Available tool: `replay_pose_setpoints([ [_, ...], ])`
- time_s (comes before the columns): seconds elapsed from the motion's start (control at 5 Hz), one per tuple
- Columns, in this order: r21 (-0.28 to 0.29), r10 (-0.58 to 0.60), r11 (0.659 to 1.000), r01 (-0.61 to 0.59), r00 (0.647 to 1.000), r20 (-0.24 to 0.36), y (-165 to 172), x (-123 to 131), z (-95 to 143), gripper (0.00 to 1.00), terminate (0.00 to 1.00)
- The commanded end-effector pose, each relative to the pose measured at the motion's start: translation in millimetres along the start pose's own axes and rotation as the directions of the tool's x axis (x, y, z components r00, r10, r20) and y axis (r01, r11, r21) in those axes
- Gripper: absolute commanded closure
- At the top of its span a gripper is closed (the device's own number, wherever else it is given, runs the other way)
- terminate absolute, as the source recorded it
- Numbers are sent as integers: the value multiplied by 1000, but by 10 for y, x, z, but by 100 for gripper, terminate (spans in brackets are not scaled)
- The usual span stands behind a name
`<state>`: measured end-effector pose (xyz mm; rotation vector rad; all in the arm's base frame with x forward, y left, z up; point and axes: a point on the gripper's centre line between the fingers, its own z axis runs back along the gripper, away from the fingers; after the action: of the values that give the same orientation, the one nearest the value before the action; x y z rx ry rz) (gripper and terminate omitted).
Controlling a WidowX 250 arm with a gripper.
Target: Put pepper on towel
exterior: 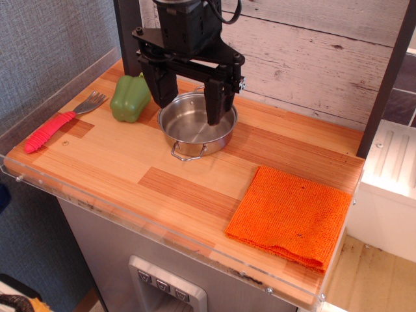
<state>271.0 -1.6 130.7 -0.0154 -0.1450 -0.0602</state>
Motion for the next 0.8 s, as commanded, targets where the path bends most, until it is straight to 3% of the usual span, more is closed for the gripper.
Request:
replay_pose_setpoints([
  [0.0,0,0,1000,0,1000,0,0,0,0,0,0],
  [0.6,58,257,964,-261,964,75,1327,239,-199,0,0],
])
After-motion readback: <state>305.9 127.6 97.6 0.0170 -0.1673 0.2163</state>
